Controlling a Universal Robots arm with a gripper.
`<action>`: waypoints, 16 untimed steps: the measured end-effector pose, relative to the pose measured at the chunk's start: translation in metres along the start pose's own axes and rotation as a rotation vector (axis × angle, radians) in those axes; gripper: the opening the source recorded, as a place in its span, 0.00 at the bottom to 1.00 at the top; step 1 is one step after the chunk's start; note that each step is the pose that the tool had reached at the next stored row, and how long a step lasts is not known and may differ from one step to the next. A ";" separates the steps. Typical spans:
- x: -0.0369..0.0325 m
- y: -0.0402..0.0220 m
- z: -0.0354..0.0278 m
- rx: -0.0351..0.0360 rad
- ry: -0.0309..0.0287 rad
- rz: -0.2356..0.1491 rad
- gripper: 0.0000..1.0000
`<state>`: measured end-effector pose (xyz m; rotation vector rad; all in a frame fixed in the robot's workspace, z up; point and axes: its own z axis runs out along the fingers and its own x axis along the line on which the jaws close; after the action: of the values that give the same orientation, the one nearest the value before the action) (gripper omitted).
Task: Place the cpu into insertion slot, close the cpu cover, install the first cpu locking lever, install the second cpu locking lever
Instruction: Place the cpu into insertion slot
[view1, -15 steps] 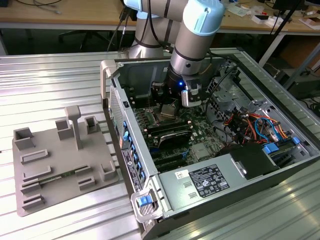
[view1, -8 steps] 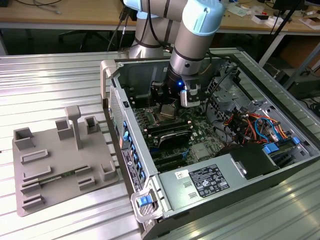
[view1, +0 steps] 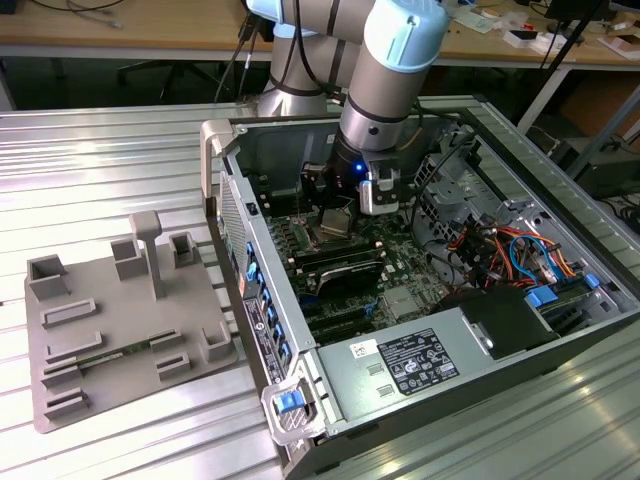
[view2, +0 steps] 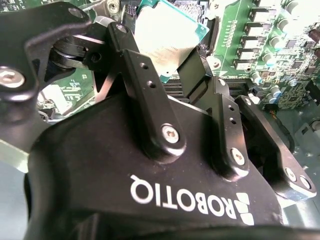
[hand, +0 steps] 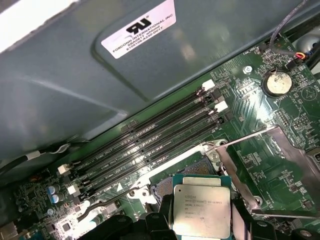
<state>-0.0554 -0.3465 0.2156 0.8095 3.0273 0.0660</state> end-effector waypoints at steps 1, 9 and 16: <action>0.0000 0.0000 0.0001 -0.0001 -0.0002 0.004 0.55; 0.0000 0.0000 0.0006 -0.0001 -0.0012 0.028 0.55; 0.0001 -0.0001 0.0009 -0.0002 -0.0017 0.040 0.55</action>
<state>-0.0555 -0.3465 0.2147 0.8703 3.0095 0.0658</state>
